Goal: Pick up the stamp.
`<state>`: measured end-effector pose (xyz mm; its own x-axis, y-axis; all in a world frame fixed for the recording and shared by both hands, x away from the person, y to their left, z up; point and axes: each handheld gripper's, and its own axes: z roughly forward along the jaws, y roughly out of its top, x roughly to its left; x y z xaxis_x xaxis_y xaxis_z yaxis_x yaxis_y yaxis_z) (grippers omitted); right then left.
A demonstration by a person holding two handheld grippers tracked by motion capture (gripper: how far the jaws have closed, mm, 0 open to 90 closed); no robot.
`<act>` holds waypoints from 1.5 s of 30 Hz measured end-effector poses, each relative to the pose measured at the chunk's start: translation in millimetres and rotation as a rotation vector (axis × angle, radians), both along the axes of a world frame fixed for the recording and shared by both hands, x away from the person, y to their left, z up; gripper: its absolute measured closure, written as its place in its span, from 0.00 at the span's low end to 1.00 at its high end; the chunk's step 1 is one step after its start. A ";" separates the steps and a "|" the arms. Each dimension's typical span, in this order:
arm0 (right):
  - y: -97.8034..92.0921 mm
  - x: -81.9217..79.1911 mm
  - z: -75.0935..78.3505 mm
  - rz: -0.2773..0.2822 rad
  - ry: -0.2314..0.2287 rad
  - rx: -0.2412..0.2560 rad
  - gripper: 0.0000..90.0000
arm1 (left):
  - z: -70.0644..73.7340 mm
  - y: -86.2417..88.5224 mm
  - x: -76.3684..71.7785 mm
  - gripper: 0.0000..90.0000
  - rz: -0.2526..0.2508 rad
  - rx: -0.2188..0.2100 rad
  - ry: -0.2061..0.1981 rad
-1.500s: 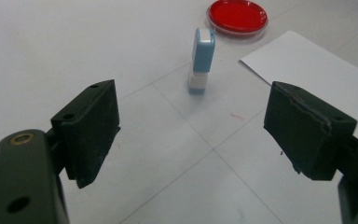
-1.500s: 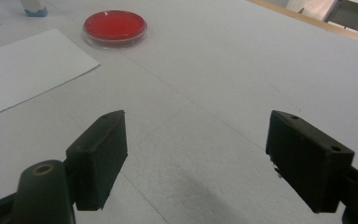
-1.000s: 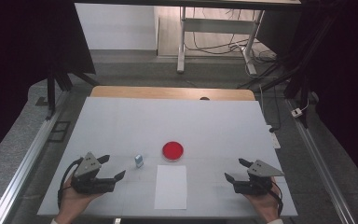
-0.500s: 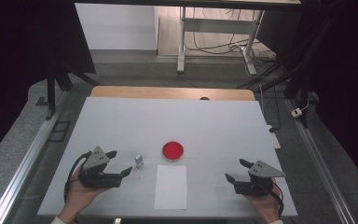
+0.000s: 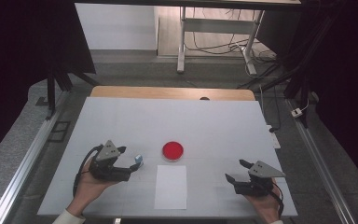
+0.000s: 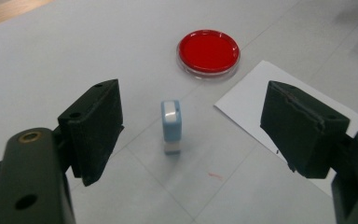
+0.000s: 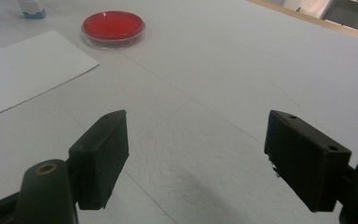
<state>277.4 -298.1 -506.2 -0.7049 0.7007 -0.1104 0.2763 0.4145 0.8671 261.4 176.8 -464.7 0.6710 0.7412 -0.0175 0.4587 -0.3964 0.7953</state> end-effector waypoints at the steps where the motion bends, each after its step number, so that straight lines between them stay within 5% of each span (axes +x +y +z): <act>1: -0.1 -0.3 0.2 -0.002 0.000 -0.004 0.24 | 0.8 -1.5 1.7 0.23 -0.003 0.008 -0.002; 18: 0.6 0.0 -1.7 -0.001 0.009 0.005 0.24 | -7.5 -23.6 33.7 0.25 -0.033 0.058 0.056; 22: -1.6 0.2 -2.5 -0.008 0.011 0.007 0.24 | -10.8 -23.1 35.6 0.27 -0.028 0.088 0.054; 45: -2.3 0.4 -4.3 -0.003 0.020 0.011 0.25 | -30.5 -18.0 39.6 0.53 -0.031 0.115 0.094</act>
<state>277.8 -300.4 -510.5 -0.7049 0.7038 -0.0879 0.2952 0.4038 0.8659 301.1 158.8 -495.2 0.6931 0.7208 0.0021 0.5152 -0.4974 0.6980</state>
